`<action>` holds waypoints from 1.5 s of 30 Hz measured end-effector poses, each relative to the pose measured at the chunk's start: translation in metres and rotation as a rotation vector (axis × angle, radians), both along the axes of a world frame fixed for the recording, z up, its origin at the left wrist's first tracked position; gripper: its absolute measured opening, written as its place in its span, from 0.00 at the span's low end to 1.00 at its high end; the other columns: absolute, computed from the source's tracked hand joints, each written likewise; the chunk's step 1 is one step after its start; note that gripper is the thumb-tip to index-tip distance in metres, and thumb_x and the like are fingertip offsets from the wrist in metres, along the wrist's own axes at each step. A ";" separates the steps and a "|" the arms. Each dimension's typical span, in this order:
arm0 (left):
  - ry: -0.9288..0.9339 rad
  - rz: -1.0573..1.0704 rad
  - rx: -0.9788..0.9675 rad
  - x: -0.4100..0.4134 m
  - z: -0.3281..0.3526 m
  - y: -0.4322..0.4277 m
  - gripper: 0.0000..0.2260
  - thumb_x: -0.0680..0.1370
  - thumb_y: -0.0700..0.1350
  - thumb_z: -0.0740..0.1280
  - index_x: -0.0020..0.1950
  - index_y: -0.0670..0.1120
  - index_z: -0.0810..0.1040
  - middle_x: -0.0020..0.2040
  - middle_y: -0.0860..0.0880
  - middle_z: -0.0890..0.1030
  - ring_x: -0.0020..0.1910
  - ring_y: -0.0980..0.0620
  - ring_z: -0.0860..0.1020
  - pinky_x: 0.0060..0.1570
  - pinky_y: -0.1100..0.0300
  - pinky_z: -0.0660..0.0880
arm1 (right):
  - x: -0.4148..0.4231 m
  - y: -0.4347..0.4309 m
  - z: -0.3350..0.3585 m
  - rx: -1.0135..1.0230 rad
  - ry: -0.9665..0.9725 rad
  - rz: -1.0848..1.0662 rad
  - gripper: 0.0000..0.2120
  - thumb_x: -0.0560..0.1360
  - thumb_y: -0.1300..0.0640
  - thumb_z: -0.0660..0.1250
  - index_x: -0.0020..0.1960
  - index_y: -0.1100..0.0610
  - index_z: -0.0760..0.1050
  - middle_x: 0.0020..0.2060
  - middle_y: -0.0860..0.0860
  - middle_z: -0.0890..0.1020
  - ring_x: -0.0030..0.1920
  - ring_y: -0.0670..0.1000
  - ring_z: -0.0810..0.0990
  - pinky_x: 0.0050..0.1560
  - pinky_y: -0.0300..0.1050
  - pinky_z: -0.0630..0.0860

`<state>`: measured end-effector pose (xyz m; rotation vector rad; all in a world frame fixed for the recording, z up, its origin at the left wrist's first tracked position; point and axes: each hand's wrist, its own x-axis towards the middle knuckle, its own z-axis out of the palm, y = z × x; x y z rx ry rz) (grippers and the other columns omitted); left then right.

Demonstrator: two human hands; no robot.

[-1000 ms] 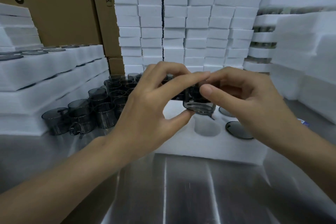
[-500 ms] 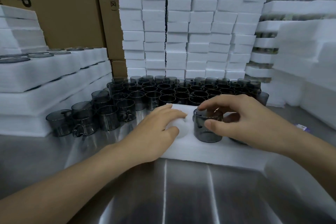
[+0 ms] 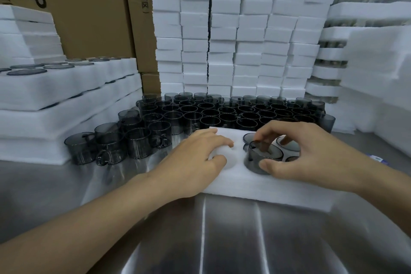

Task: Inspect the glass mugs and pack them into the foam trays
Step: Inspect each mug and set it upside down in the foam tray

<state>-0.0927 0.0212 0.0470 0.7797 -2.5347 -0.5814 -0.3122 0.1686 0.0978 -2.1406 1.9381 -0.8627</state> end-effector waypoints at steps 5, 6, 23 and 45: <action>0.006 0.001 0.000 -0.001 -0.002 -0.001 0.26 0.76 0.56 0.55 0.74 0.64 0.75 0.83 0.57 0.65 0.81 0.69 0.51 0.79 0.55 0.55 | -0.002 -0.002 0.000 0.058 0.105 0.008 0.23 0.65 0.28 0.71 0.58 0.34 0.80 0.58 0.32 0.81 0.62 0.36 0.78 0.64 0.42 0.75; 0.008 0.002 -0.002 -0.001 -0.002 -0.001 0.26 0.76 0.56 0.55 0.74 0.64 0.75 0.82 0.56 0.66 0.81 0.68 0.52 0.80 0.54 0.55 | -0.002 -0.001 0.000 0.051 0.109 0.005 0.23 0.66 0.27 0.70 0.58 0.34 0.80 0.58 0.32 0.80 0.62 0.36 0.78 0.63 0.42 0.75; -0.004 0.110 -0.194 0.000 0.007 0.007 0.24 0.75 0.57 0.56 0.66 0.62 0.81 0.68 0.65 0.78 0.73 0.64 0.67 0.70 0.59 0.60 | -0.007 -0.002 0.001 0.049 0.083 0.002 0.25 0.64 0.21 0.70 0.57 0.30 0.82 0.54 0.35 0.79 0.58 0.37 0.79 0.59 0.43 0.76; -0.477 0.517 -0.503 0.048 0.033 -0.056 0.28 0.79 0.61 0.63 0.79 0.56 0.69 0.67 0.52 0.81 0.67 0.47 0.76 0.69 0.44 0.67 | -0.003 -0.006 -0.009 -0.011 0.176 -0.057 0.22 0.69 0.23 0.63 0.55 0.34 0.79 0.55 0.33 0.76 0.58 0.39 0.77 0.57 0.45 0.76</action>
